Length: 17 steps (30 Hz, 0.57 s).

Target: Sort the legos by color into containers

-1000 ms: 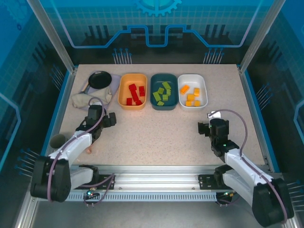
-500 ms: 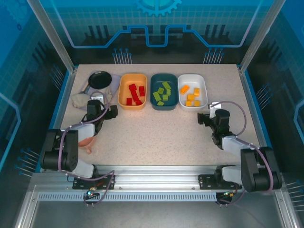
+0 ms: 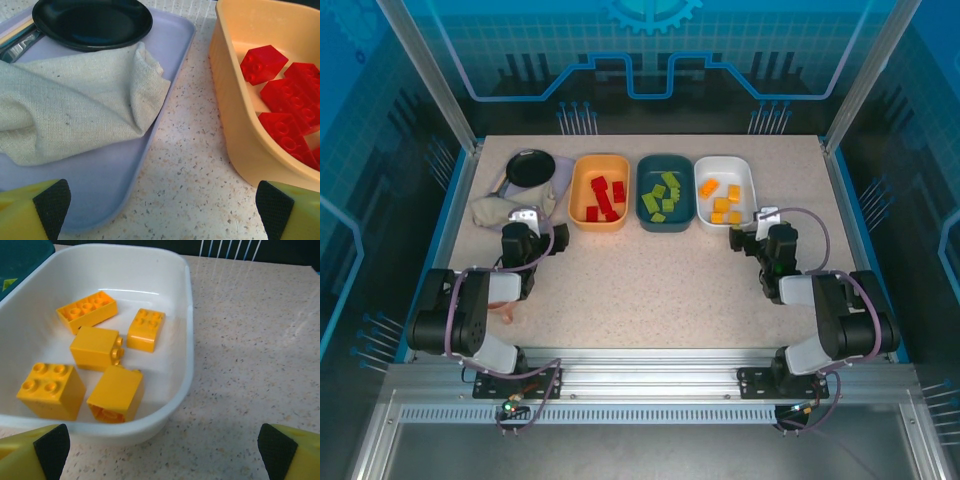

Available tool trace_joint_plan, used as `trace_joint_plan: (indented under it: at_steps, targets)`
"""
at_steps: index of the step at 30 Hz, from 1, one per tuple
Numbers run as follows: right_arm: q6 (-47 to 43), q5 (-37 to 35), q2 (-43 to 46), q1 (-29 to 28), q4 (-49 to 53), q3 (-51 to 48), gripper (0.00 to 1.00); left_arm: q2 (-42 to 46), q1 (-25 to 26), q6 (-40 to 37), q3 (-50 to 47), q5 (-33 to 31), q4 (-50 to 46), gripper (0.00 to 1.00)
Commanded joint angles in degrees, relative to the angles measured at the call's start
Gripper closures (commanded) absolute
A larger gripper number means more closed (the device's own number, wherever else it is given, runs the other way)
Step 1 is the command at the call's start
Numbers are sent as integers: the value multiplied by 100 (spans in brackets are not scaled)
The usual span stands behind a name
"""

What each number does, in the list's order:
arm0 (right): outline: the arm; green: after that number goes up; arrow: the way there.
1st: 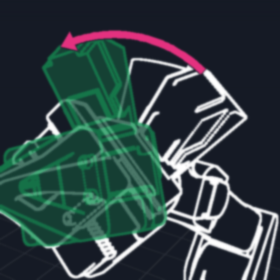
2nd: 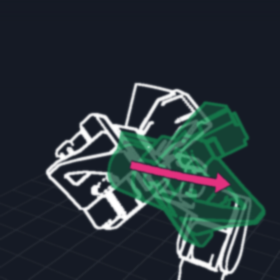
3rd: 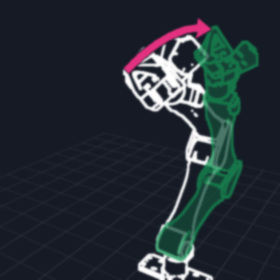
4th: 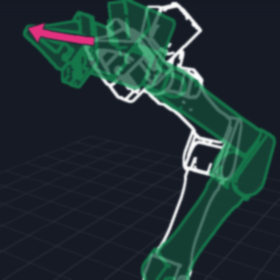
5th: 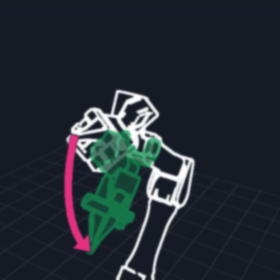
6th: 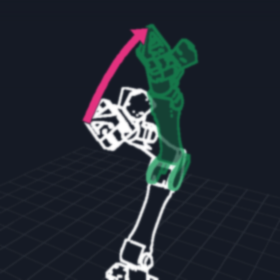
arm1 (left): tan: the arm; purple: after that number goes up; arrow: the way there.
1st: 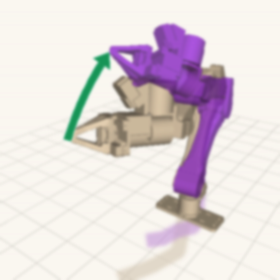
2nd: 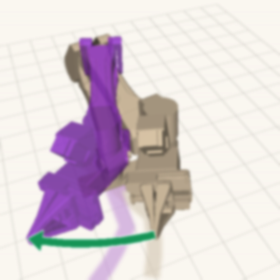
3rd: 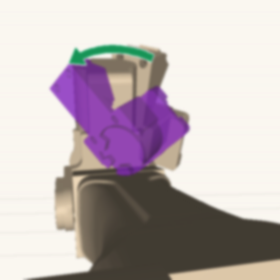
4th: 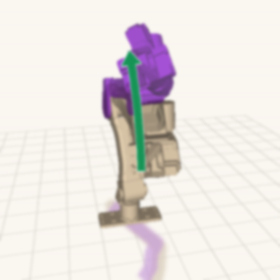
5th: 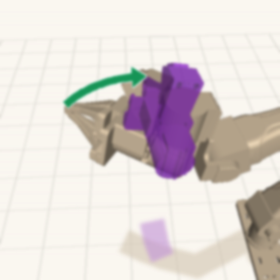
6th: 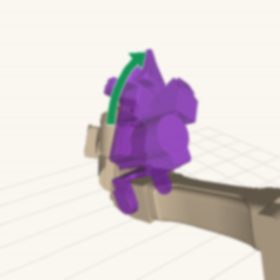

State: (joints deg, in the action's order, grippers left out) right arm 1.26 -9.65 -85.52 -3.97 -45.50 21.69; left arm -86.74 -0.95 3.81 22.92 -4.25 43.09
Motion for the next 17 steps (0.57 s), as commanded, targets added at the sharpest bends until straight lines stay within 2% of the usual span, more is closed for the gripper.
trace_joint_plan:
  at_steps: [1,10,13,17]
  targets:
    - [-10,-397,-70,-146,-85,154,0,8,34,-172,7,-85,311,1]
    - [-10,-391,-71,-147,-74,160,0,-6,113,-276,64,-137,245,1]
    - [-117,80,-81,-78,71,233,0,-10,113,-276,58,-139,238,1]
    - [-109,153,-71,-50,58,222,0,-17,113,-276,63,-135,243,1]
